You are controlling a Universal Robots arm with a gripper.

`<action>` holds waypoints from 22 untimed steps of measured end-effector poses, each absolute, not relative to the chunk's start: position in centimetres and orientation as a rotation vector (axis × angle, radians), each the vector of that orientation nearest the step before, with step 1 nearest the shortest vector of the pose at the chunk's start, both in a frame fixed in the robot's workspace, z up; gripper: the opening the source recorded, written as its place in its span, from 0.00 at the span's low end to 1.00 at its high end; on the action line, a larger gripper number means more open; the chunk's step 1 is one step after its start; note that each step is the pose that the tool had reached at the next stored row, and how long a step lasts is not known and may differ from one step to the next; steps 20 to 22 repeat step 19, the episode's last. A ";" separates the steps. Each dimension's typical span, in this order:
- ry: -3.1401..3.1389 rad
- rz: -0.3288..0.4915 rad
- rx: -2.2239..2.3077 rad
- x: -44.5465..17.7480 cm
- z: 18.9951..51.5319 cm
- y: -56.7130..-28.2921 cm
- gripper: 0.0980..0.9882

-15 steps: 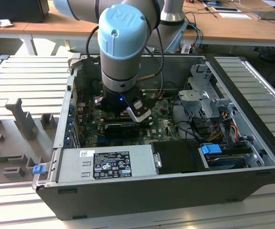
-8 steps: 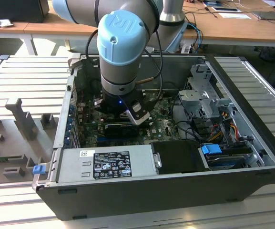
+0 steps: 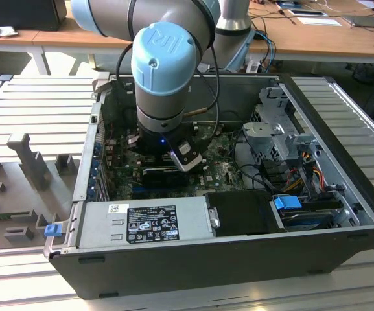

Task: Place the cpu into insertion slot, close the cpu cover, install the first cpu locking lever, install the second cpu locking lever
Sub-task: 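Install the second cpu locking lever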

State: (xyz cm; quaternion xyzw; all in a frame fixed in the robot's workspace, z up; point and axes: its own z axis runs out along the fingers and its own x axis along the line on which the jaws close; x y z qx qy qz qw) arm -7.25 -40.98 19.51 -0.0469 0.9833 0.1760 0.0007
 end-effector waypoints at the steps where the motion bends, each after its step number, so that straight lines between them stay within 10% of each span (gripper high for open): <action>1: 3.087 0.557 -0.148 -7.3 19.4 -41.0 0.01; 22: 3.080 0.589 -0.147 -7.7 22.3 -40.9 0.01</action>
